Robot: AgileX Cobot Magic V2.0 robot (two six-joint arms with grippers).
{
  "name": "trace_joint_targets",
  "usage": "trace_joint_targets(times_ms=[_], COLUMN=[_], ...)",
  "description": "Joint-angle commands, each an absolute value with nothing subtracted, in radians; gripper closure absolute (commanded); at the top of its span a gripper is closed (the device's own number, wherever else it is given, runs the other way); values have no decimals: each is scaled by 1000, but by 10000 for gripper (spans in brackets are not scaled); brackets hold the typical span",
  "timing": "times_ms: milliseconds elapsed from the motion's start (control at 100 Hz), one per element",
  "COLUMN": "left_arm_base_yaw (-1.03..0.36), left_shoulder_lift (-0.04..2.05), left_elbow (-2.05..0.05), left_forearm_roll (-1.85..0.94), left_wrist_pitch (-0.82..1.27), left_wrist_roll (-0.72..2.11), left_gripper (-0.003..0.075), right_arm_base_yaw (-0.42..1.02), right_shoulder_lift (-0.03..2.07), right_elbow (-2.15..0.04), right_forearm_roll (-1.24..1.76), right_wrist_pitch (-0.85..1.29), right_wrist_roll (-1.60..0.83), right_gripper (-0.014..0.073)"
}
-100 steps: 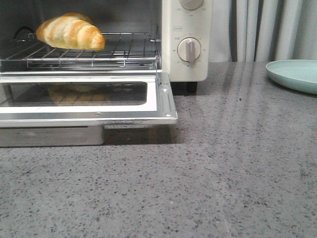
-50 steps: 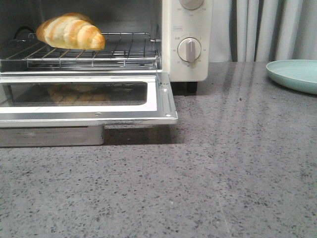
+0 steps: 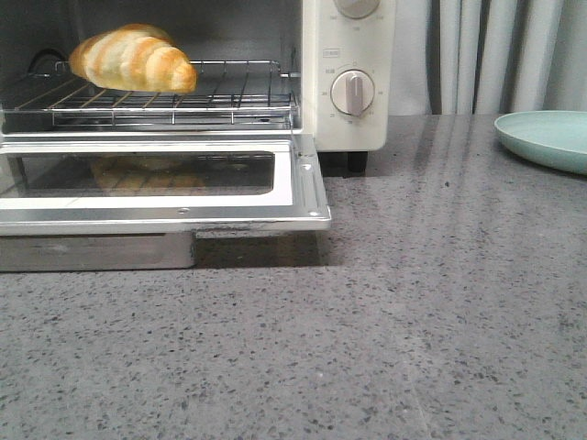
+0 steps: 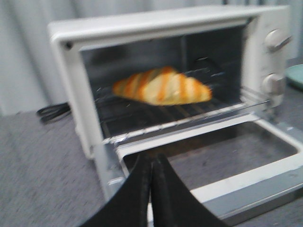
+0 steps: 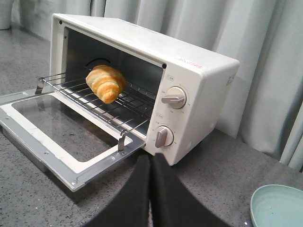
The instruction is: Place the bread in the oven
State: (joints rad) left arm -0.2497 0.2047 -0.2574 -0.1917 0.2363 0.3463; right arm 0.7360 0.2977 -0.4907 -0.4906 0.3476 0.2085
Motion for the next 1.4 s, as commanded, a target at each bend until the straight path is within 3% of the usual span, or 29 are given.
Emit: trace_joint_targets(times_ms=[0, 190, 440, 1390], left_arm_base_yaw=[-194, -122, -93, -82], left_shoulder_lift=[192, 110, 22, -28], left_elbow=[-197, 30, 23, 23], left_forearm_roll=[0, 40, 47, 16], left_wrist_pitch=[91, -163, 275, 304], left_wrist_roll=[90, -65, -67, -75], left_gripper=[741, 741, 741, 741], right_arm_base_yaw=[731, 731, 731, 731], right_shoulder_lift=[305, 305, 305, 305], right_elbow=[-517, -517, -517, -485], right_forearm_roll=[-515, -515, -515, -515], right_wrist_pitch=[276, 276, 274, 295], right_wrist_roll=[210, 210, 210, 210], right_gripper=[650, 650, 650, 650])
